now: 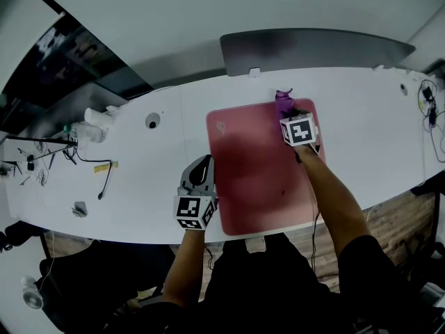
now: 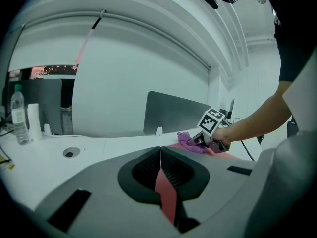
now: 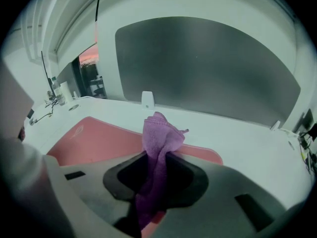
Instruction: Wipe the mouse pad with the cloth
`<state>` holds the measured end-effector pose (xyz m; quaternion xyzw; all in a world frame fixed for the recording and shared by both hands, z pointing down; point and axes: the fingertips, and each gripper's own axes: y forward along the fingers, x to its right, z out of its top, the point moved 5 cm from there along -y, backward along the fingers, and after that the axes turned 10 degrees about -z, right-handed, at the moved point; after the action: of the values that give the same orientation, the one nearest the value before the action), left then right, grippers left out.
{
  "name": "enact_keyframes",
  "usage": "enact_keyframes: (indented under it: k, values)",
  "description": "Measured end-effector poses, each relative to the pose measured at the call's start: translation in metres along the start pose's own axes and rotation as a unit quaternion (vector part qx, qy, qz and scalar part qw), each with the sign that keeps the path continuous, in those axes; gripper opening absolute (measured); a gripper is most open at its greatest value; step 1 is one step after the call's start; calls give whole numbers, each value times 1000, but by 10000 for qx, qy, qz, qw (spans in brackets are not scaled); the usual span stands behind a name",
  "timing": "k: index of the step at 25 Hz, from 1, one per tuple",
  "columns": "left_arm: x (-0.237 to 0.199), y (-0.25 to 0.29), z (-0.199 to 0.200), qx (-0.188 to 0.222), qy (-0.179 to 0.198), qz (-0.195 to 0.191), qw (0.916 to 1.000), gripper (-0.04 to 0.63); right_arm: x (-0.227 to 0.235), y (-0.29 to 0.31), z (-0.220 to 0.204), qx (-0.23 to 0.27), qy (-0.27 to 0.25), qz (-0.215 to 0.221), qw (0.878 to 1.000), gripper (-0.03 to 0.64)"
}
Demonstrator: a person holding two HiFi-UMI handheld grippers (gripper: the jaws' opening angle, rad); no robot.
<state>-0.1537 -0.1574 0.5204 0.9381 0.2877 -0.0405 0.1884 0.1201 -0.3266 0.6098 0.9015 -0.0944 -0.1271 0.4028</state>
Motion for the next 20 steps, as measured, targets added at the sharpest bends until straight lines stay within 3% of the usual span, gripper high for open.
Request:
enact_keyframes:
  k: [4, 10, 15, 20]
  values:
    - [10, 4, 2, -118, 255, -13, 9996, 23, 22, 0, -6, -31, 21, -136, 9999, 107]
    - [15, 5, 4, -202, 321, 10, 9993, 23, 57, -1, -18, -104, 78, -395, 9991, 107]
    - [20, -8, 14, -251, 575, 207, 9978, 23, 81, -3, -26, -148, 278, -540, 9980, 107]
    - [20, -14, 18, -168, 646, 279, 9974, 23, 89, -4, -27, -116, 127, -788, 9967, 104]
